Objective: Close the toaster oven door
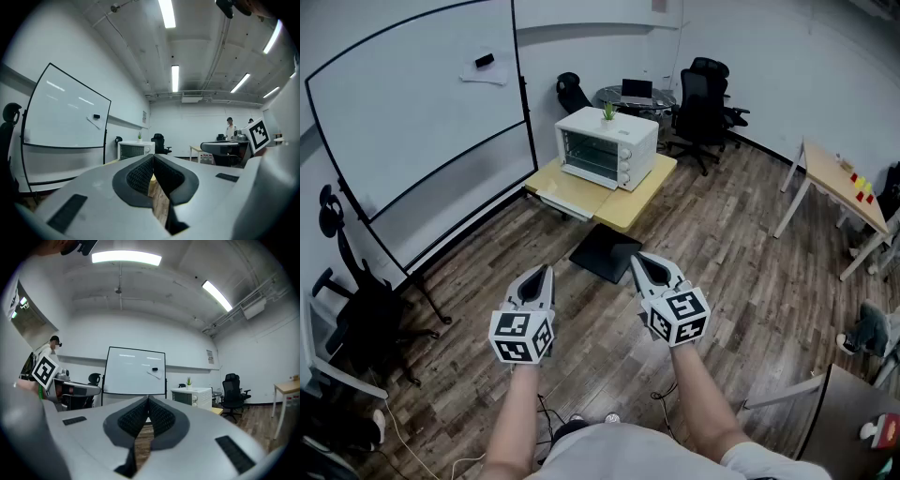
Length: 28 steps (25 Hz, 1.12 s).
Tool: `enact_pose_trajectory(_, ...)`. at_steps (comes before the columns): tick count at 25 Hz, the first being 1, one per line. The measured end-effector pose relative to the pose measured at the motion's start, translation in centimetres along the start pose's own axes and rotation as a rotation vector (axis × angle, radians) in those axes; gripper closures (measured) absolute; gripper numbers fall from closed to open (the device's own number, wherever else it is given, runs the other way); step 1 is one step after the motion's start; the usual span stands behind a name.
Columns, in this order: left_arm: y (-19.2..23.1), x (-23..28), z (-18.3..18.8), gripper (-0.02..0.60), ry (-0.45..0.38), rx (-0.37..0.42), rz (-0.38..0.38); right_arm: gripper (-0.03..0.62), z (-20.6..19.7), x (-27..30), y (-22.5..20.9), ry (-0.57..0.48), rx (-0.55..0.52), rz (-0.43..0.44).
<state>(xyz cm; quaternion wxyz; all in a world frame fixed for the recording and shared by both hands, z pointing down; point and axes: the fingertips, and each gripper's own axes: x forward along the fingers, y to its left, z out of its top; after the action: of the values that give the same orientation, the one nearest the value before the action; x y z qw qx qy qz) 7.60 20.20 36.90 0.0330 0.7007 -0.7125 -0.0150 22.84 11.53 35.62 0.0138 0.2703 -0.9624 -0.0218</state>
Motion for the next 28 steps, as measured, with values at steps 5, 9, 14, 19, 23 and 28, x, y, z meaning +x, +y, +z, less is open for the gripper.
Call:
enact_pose_trajectory(5,0.1,-0.1,0.0,0.568,-0.004,-0.003,0.001,0.594,0.0,0.0,-0.1,0.000,-0.003,-0.004)
enact_pose_trajectory(9,0.1,-0.3,-0.2,0.568,-0.005,-0.003,0.001,0.593,-0.2,-0.1,-0.2,-0.001,-0.006,-0.008)
enact_pose_trajectory(14,0.0,0.2,-0.2,0.568,-0.003,-0.003,-0.001,0.593,-0.2,0.0,-0.7,0.001,-0.006,-0.008)
enact_pose_trajectory(19,-0.1,0.8,-0.5,0.568,0.001,-0.003,-0.001,0.594,-0.3,0.4,-1.0,0.002,-0.011,-0.003)
enact_pose_trajectory(23,-0.2,1.3,-0.3,0.567,-0.018,0.006,-0.015,0.592,-0.4,0.9,-1.3,-0.005,-0.008,0.005)
enact_pose_trajectory(28,-0.7,2.2,-0.2,0.391,-0.038,-0.012,-0.043,0.592,-0.6,1.3,-1.4,0.001,-0.012,0.014)
